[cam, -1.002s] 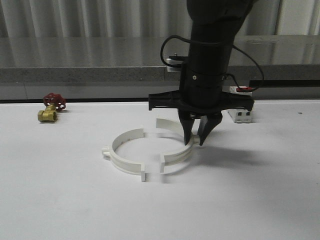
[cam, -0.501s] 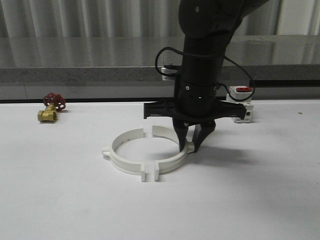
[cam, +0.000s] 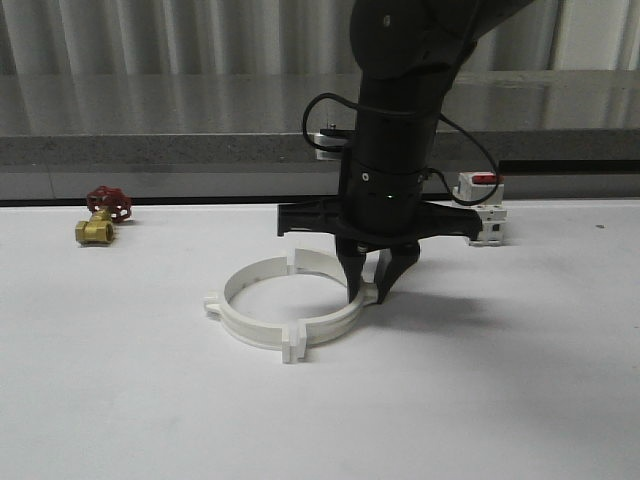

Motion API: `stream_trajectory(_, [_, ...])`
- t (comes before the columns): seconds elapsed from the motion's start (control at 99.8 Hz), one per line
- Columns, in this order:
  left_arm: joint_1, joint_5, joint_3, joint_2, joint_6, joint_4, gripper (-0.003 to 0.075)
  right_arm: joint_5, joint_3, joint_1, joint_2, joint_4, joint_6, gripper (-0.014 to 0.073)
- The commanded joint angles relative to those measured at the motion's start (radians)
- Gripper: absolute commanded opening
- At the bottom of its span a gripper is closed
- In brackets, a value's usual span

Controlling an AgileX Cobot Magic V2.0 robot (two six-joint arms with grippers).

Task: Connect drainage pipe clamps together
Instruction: 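Carry the clamp to the first half and join their ends into a ring, then open the right gripper and raise it away from the ring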

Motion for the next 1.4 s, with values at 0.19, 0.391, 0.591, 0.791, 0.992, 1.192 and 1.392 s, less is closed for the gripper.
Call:
stream_trajectory(0.19, [-0.01, -0.064, -0.026, 0.002, 0.003, -0.019, -0.0021, -0.027, -0.026, 0.0, -0.048, 0.007, -0.001, 0.0143])
stream_trajectory(0.391, [-0.01, -0.064, -0.026, 0.002, 0.003, -0.019, -0.0021, -0.024, -0.026, 0.0, -0.048, 0.009, -0.001, 0.0183])
stream_trajectory(0.591, [-0.01, -0.064, -0.026, 0.002, 0.003, -0.019, -0.0021, -0.024, -0.026, 0.0, -0.048, 0.011, -0.001, 0.0344])
stream_trajectory(0.791, [-0.01, -0.064, -0.026, 0.002, 0.003, -0.019, -0.0021, -0.02, -0.026, 0.0, -0.048, 0.011, -0.001, 0.0437])
stream_trajectory(0.992, [-0.01, -0.064, -0.026, 0.002, 0.003, -0.019, -0.0021, -0.01, -0.026, 0.0, -0.051, 0.011, -0.001, 0.0437])
stream_trajectory(1.192, [-0.01, -0.064, -0.026, 0.002, 0.003, -0.019, -0.0021, -0.004, -0.026, -0.003, -0.1, 0.005, -0.039, 0.0437])
stream_trajectory(1.392, [-0.01, -0.064, -0.026, 0.002, 0.003, -0.019, -0.0021, 0.04, -0.026, -0.026, -0.199, 0.005, -0.109, 0.0437])
